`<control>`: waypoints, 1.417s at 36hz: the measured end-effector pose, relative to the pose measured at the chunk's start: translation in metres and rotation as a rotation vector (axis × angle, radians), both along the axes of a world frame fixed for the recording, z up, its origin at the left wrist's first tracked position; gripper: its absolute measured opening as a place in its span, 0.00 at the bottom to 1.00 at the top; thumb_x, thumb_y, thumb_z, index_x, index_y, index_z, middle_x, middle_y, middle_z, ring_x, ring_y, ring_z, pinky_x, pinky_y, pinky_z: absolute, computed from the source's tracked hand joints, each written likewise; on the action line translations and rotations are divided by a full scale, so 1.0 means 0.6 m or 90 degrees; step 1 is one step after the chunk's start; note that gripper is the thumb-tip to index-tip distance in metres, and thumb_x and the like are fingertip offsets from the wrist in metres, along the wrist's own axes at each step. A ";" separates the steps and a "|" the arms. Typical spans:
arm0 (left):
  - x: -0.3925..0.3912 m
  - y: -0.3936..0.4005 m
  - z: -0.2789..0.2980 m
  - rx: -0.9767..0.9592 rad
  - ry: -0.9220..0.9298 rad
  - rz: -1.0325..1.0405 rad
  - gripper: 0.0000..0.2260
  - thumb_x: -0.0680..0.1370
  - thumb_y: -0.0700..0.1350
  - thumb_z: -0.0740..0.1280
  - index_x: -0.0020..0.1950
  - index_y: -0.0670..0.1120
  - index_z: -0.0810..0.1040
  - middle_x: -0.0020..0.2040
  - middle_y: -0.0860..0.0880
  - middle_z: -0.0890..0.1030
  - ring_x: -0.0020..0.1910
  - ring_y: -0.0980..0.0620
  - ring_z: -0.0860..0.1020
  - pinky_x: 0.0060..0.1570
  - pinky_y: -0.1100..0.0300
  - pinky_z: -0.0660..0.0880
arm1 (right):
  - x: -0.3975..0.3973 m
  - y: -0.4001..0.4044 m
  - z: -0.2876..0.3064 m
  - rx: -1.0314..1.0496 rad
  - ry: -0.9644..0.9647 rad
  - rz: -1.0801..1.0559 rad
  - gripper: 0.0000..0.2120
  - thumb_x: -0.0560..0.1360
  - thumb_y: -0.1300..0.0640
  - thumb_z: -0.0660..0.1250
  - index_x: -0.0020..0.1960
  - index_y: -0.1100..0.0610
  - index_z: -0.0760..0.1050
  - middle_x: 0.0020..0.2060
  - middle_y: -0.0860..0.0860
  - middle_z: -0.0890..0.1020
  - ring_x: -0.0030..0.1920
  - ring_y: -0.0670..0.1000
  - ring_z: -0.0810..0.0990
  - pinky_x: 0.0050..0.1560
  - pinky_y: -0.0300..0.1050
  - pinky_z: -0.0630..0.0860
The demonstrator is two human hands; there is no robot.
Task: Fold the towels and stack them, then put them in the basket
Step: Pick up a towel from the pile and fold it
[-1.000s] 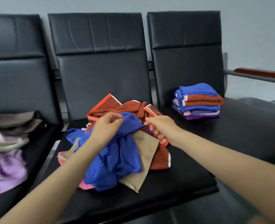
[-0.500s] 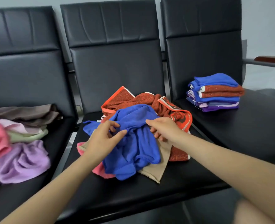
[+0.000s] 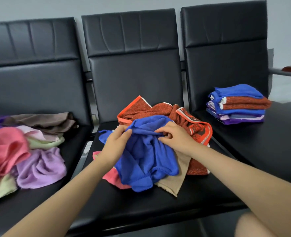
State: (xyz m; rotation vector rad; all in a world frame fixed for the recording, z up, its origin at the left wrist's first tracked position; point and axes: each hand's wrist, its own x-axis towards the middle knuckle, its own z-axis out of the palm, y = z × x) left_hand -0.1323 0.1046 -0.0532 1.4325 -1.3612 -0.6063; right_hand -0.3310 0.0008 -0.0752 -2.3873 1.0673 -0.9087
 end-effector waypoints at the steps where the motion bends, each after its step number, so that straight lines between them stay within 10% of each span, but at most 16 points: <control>1: 0.002 0.002 0.007 0.007 0.046 0.002 0.11 0.82 0.43 0.59 0.40 0.48 0.72 0.37 0.54 0.72 0.38 0.58 0.70 0.43 0.64 0.67 | 0.000 -0.002 0.000 -0.019 0.002 -0.003 0.11 0.73 0.62 0.69 0.54 0.54 0.82 0.42 0.41 0.70 0.44 0.44 0.73 0.49 0.35 0.69; 7: -0.014 0.010 0.050 0.065 0.271 0.015 0.12 0.80 0.43 0.55 0.42 0.42 0.74 0.34 0.48 0.78 0.33 0.53 0.75 0.30 0.65 0.71 | 0.003 0.008 0.002 -0.107 0.037 -0.098 0.05 0.74 0.55 0.71 0.49 0.55 0.81 0.49 0.48 0.72 0.57 0.53 0.70 0.59 0.47 0.68; 13: -0.015 0.024 0.100 0.036 0.375 0.029 0.12 0.77 0.48 0.61 0.43 0.41 0.77 0.37 0.41 0.81 0.36 0.45 0.79 0.40 0.56 0.75 | -0.006 0.019 0.032 -0.051 -0.056 -0.057 0.10 0.76 0.53 0.67 0.43 0.60 0.78 0.44 0.52 0.79 0.56 0.57 0.76 0.56 0.39 0.64; 17: -0.001 0.037 0.121 0.092 0.414 0.028 0.18 0.75 0.53 0.67 0.54 0.39 0.79 0.43 0.36 0.79 0.39 0.40 0.79 0.39 0.54 0.75 | -0.023 0.063 0.081 0.049 -0.185 0.000 0.07 0.78 0.61 0.67 0.42 0.57 0.78 0.47 0.50 0.82 0.52 0.31 0.74 0.55 0.24 0.63; 22: 0.003 0.058 0.117 -0.023 0.205 0.059 0.07 0.79 0.46 0.66 0.45 0.44 0.80 0.43 0.44 0.83 0.46 0.46 0.80 0.49 0.51 0.76 | -0.051 0.091 0.127 0.237 -0.385 0.008 0.20 0.82 0.56 0.61 0.32 0.51 0.77 0.24 0.46 0.71 0.22 0.40 0.68 0.27 0.33 0.64; 27: -0.003 0.095 0.125 -0.004 0.022 0.017 0.11 0.79 0.51 0.65 0.47 0.45 0.83 0.46 0.43 0.83 0.44 0.49 0.78 0.49 0.46 0.74 | -0.070 0.114 0.162 0.426 -0.556 0.005 0.11 0.80 0.50 0.63 0.45 0.56 0.79 0.31 0.49 0.82 0.33 0.49 0.79 0.37 0.42 0.72; 33: -0.069 0.138 0.189 0.032 0.333 -0.163 0.18 0.79 0.56 0.62 0.57 0.45 0.81 0.55 0.45 0.84 0.56 0.50 0.81 0.59 0.55 0.74 | -0.099 0.145 0.225 0.513 -0.634 0.075 0.20 0.79 0.43 0.62 0.52 0.61 0.78 0.43 0.57 0.84 0.44 0.54 0.83 0.48 0.44 0.77; 40: -0.099 0.133 0.200 0.026 0.390 -0.185 0.17 0.80 0.57 0.62 0.58 0.47 0.82 0.55 0.48 0.84 0.56 0.51 0.81 0.58 0.56 0.74 | -0.114 0.164 0.256 0.505 -0.726 0.095 0.20 0.79 0.42 0.61 0.47 0.59 0.79 0.38 0.54 0.85 0.40 0.51 0.84 0.46 0.45 0.77; 51: -0.043 0.021 0.104 -0.012 0.078 0.088 0.12 0.80 0.51 0.63 0.39 0.47 0.77 0.35 0.52 0.76 0.34 0.52 0.70 0.30 0.62 0.65 | -0.110 0.039 0.130 0.518 -0.620 -0.063 0.14 0.78 0.53 0.67 0.58 0.62 0.78 0.52 0.57 0.83 0.54 0.54 0.80 0.48 0.44 0.76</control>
